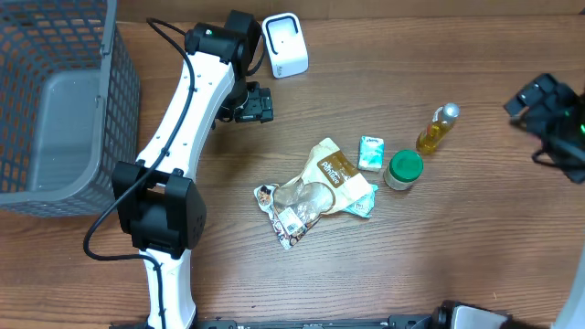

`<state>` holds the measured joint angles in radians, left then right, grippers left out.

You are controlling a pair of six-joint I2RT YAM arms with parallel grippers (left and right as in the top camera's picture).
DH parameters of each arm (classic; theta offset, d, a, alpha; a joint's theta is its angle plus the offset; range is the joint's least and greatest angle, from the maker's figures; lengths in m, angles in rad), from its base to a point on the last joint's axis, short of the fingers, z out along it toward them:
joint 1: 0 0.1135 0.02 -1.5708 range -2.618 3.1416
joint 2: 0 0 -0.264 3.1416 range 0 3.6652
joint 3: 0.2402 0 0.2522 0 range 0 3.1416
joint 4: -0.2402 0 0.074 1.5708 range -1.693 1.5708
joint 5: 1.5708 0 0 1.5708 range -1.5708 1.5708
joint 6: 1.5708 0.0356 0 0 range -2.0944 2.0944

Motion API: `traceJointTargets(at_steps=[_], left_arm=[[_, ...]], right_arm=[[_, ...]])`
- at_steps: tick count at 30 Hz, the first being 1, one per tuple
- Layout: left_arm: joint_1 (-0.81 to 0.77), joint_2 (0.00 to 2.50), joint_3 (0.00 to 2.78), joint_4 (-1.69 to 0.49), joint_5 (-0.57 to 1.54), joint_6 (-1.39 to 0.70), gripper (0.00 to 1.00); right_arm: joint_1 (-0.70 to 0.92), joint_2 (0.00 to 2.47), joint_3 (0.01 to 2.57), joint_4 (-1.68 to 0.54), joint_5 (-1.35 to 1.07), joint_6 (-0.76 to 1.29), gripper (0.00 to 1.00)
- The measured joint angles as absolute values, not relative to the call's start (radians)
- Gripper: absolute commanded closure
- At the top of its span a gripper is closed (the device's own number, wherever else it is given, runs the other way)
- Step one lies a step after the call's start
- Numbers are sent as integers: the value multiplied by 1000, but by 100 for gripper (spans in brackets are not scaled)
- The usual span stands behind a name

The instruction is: Scan the item barcode

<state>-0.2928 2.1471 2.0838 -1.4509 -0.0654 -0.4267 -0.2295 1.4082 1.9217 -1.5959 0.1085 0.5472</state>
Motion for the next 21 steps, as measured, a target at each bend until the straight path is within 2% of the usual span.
traceJointTargets(at_steps=[11, 21], left_arm=[[-293, 2147, 2084, -1451, -66, -426, 0], [-293, 2147, 2084, -1451, -68, -426, 0]], right_arm=[[-229, 1108, 1922, -1597, 109, 547, 0], [-229, 994, 1922, -1607, 109, 547, 0]])
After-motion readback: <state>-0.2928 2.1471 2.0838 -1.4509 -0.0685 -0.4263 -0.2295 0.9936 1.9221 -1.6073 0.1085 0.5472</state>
